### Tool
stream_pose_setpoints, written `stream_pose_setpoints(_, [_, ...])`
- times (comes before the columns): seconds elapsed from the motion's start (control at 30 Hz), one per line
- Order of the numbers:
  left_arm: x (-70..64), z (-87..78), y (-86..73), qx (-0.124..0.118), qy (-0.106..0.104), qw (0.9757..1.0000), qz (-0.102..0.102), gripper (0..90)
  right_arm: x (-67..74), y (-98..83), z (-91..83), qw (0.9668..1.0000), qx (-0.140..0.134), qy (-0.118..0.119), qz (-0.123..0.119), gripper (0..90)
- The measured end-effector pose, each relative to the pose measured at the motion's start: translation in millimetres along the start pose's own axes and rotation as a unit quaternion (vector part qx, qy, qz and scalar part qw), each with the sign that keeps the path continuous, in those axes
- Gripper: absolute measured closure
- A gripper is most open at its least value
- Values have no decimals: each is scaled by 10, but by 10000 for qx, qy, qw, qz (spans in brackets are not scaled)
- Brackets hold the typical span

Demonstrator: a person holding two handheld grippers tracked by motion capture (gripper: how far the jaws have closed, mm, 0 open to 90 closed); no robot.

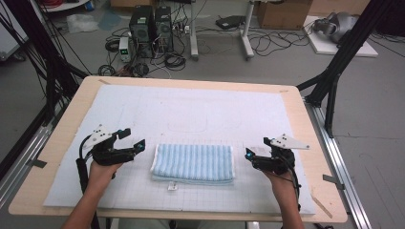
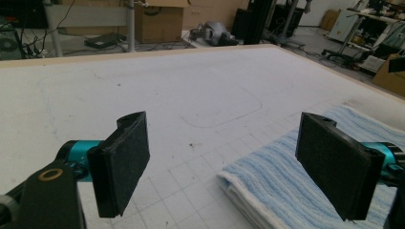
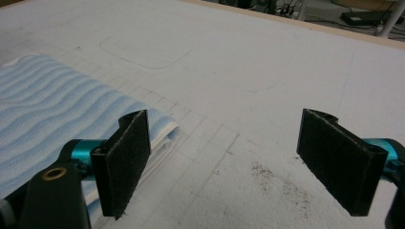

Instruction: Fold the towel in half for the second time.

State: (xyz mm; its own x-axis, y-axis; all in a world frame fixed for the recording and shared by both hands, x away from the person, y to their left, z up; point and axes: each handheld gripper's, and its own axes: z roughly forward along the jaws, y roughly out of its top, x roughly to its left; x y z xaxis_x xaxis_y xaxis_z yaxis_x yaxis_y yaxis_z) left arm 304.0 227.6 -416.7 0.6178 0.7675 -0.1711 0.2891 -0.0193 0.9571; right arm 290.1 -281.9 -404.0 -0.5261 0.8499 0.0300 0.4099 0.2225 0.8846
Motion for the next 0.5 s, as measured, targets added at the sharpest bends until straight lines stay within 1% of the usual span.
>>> stream_pose_setpoints(0.2, [1,-4,-8,32,1,10000,1,194,7,-2,18,10000,12,42,18,176])
stream_pose_setpoints(0.5, [6,1,-10,82,5,10000,29,195,-18,-3,14,10000,-28,19,44,174])
